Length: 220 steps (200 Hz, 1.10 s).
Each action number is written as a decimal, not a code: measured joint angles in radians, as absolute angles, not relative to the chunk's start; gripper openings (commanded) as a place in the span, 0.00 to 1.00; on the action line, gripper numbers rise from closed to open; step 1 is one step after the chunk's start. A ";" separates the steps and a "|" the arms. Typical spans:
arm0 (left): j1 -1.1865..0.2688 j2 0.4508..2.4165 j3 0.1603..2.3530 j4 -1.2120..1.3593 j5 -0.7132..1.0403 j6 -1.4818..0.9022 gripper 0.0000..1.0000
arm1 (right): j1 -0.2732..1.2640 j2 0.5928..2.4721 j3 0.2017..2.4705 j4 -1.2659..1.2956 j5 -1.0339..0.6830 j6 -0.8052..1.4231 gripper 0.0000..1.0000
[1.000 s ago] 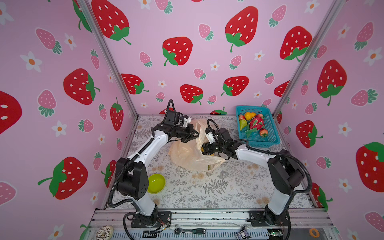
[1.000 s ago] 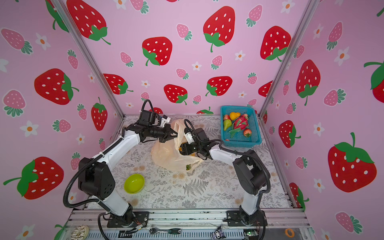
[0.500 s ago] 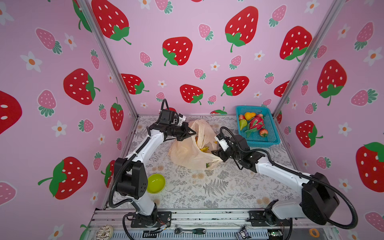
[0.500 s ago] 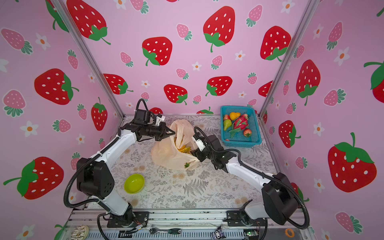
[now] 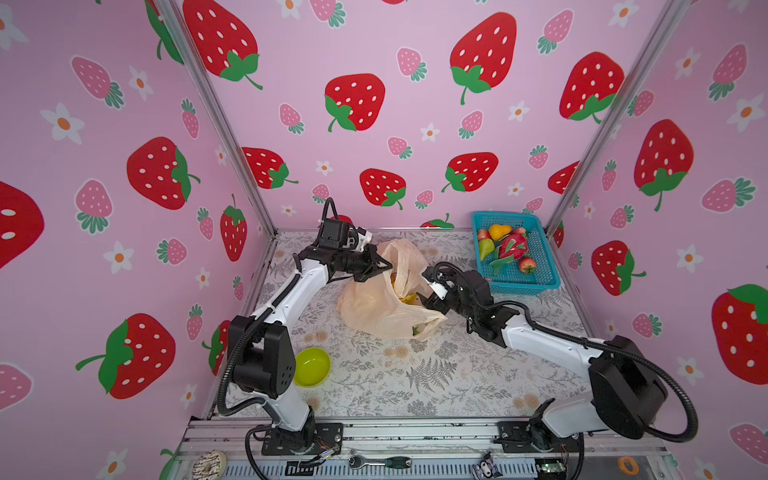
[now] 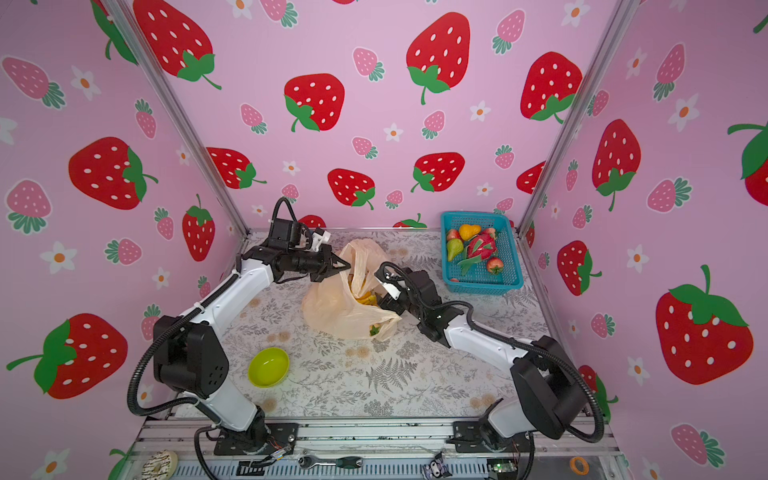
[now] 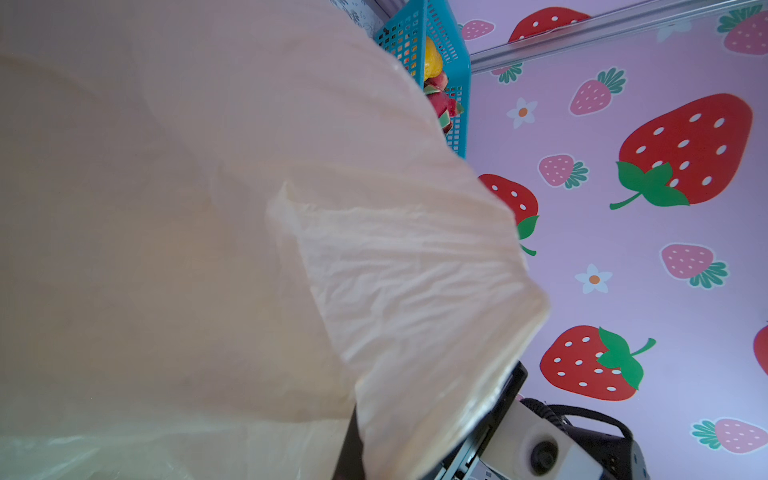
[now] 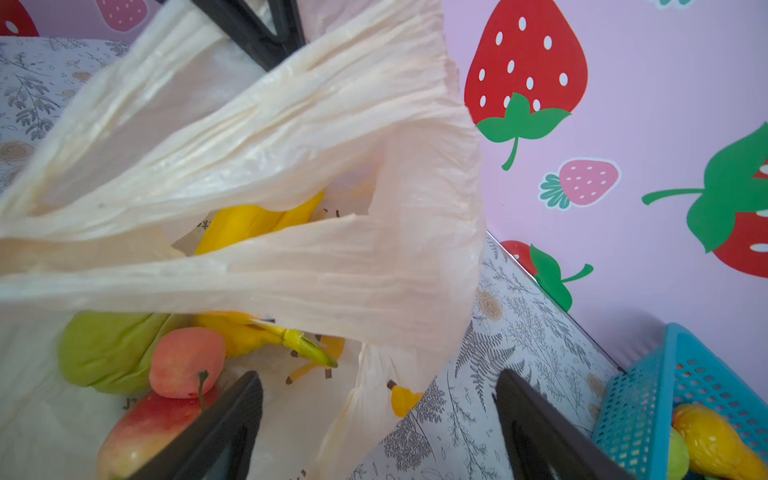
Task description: Place the fake fruits into the plastic bag and tie a complex knot
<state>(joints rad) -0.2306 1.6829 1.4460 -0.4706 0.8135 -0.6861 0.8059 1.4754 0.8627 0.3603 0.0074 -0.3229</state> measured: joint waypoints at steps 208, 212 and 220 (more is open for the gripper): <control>-0.218 1.585 1.414 -0.473 0.700 -0.623 0.45 | 0.810 1.439 0.854 0.484 -0.073 -0.033 0.00; -0.215 1.573 1.414 -0.475 0.692 -0.616 0.46 | 0.801 1.441 0.854 0.476 -0.090 -0.009 0.00; -0.210 1.553 1.414 -0.473 0.678 -0.606 0.49 | 0.784 1.444 0.854 0.466 -0.123 0.035 0.00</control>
<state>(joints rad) -0.2100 1.5528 1.4139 -0.4732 0.6781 -0.6056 0.7841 1.4445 0.8536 0.4656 -0.1226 0.0345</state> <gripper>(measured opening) 0.452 0.041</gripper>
